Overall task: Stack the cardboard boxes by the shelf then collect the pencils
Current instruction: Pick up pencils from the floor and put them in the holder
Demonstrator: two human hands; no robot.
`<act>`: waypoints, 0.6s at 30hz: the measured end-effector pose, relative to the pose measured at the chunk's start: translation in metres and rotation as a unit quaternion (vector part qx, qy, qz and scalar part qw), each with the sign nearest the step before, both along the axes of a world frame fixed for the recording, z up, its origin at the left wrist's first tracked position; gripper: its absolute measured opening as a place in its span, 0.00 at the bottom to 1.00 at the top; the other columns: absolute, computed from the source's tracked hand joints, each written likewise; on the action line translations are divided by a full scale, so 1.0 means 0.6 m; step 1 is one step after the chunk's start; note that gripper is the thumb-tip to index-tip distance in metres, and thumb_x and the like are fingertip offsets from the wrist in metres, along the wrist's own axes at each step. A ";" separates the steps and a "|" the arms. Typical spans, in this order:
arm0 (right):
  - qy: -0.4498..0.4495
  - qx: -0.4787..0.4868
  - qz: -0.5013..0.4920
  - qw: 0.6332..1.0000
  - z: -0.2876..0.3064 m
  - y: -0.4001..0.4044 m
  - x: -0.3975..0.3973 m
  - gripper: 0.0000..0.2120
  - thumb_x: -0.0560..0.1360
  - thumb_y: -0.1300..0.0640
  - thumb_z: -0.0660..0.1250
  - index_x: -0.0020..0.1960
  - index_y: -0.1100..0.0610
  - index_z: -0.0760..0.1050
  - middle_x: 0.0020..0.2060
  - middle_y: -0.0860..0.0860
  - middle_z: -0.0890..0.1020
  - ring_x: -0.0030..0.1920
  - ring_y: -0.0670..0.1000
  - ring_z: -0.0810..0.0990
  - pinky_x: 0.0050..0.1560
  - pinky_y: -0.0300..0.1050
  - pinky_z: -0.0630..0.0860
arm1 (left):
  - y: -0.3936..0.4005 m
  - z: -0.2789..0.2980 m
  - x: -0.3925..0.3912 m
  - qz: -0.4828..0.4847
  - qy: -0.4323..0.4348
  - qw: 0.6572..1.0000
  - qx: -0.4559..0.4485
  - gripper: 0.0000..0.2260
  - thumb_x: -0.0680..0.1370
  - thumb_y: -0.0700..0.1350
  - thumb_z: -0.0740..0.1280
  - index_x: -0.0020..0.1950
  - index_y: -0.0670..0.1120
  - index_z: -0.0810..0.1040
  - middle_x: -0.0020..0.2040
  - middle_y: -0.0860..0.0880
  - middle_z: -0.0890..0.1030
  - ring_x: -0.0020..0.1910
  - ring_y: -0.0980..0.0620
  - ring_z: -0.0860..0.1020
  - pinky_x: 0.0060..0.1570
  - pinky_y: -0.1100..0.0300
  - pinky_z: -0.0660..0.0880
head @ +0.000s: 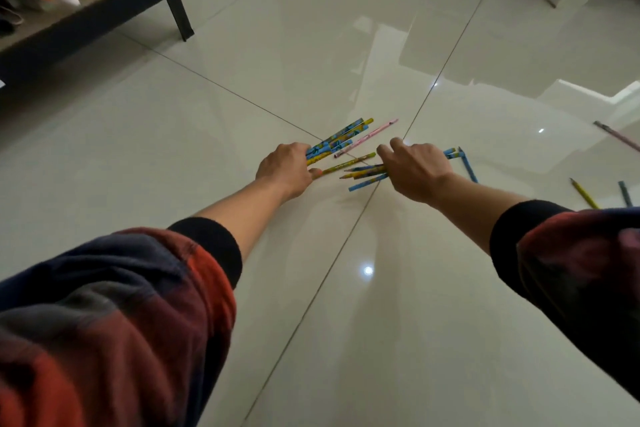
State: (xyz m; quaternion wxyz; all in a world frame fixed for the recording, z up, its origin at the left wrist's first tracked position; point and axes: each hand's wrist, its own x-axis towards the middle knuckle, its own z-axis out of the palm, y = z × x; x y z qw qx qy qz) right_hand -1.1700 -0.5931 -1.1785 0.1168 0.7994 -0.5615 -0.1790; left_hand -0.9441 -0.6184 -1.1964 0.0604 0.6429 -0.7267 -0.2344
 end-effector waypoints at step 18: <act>-0.152 0.074 -0.030 0.985 -0.072 -0.090 -0.011 0.10 0.81 0.59 0.57 0.61 0.61 0.67 0.55 0.60 0.70 0.40 0.63 0.77 0.36 0.52 0.68 | -0.004 -0.056 0.067 -0.080 -0.126 0.988 0.024 0.10 0.80 0.47 0.61 0.55 0.41 0.70 0.57 0.41 0.71 0.52 0.37 0.75 0.47 0.50 0.68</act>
